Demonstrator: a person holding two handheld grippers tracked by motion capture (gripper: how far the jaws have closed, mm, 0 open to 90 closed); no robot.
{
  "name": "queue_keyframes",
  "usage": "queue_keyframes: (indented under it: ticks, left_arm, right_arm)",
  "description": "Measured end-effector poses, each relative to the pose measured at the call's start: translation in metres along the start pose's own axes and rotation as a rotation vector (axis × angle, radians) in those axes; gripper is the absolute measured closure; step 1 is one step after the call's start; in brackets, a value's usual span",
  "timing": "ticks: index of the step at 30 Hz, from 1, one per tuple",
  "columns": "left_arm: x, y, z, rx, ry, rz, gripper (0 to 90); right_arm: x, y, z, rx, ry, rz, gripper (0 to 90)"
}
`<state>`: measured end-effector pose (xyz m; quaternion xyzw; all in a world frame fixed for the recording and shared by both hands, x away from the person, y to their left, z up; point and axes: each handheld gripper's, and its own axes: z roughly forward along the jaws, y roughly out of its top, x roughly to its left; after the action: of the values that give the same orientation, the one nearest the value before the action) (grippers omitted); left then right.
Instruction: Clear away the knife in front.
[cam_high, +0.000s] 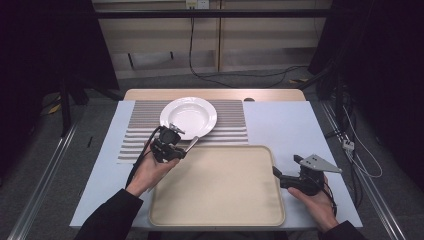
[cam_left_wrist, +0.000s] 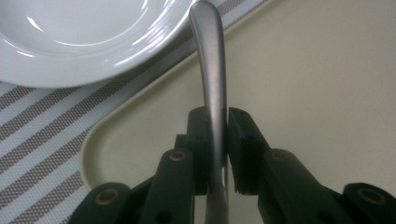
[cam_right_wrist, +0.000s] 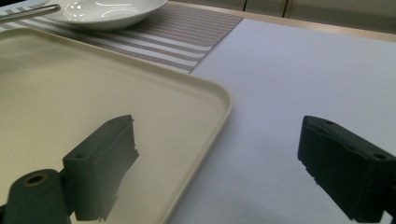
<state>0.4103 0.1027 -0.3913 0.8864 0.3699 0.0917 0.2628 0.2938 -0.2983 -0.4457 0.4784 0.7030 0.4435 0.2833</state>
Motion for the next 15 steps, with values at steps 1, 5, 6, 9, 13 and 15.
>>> queue_keyframes:
  ticks: [1,5,6,9,13,15]
  left_arm:
    - [-0.001,-0.001,0.001,0.003,-0.002,-0.004,79.6]
    - [-0.006,-0.006,0.008,0.019,-0.006,-0.007,79.5]
    - [-0.008,-0.007,0.011,0.032,-0.016,-0.005,79.6]
    - [-0.01,-0.009,0.015,0.037,-0.017,0.009,79.5]
    - [-0.011,-0.012,0.019,0.045,-0.026,0.003,79.5]
    - [-0.011,-0.013,0.019,0.047,-0.025,-0.006,79.5]
  right_arm:
    - [0.0,0.0,0.0,0.0,0.0,0.0,11.3]
    - [0.0,0.0,0.0,0.001,-0.001,-0.001,11.3]
    - [0.0,0.0,0.0,0.001,-0.001,-0.001,11.3]
    - [0.0,0.0,0.0,0.002,-0.001,-0.002,11.3]
    - [0.001,0.0,0.0,0.001,-0.004,-0.005,11.3]
    - [0.001,0.0,0.0,0.002,-0.005,-0.005,11.3]
